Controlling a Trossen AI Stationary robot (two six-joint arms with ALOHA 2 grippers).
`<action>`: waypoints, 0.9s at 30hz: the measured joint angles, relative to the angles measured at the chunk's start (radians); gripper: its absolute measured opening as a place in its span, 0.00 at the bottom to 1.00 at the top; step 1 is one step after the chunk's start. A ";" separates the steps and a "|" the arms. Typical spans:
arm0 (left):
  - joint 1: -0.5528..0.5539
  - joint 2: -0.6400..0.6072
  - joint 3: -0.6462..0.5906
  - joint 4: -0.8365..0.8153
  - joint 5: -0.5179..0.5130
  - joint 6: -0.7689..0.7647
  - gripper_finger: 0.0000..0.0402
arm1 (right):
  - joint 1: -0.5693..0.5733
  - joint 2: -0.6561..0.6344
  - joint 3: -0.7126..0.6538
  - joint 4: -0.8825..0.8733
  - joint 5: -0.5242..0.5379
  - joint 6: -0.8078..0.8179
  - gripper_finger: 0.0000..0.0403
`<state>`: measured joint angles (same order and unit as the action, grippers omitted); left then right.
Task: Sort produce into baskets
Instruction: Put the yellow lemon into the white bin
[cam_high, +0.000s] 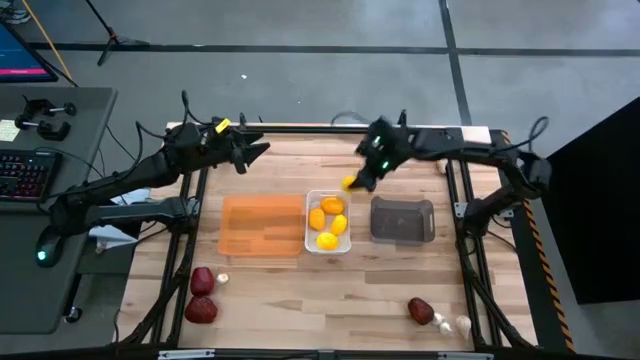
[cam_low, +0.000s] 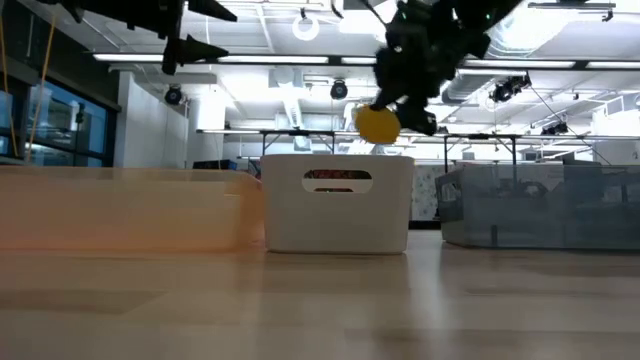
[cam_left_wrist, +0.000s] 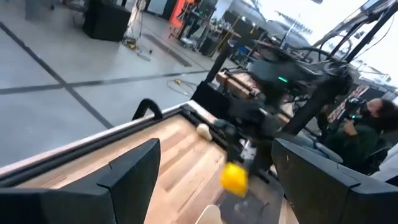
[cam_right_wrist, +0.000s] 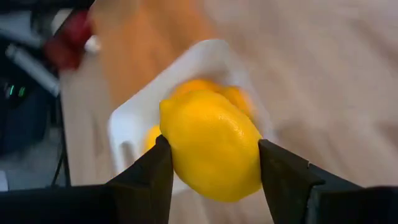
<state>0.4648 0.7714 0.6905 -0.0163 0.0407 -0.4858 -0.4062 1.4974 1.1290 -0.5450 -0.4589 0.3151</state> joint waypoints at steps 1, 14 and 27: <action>0.000 0.000 0.000 -0.002 0.000 0.000 0.74 | 0.045 0.010 0.000 0.030 0.011 0.008 0.45; 0.000 -0.001 0.000 -0.023 0.062 0.084 0.74 | 0.285 0.068 0.000 0.265 0.225 0.373 0.54; 0.000 -0.001 -0.001 -0.024 0.062 0.024 0.74 | 0.288 0.068 0.001 0.229 0.223 0.391 0.57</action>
<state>0.4644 0.7704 0.6899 -0.0402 0.1028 -0.4617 -0.1177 1.5650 1.1297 -0.3159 -0.2362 0.7065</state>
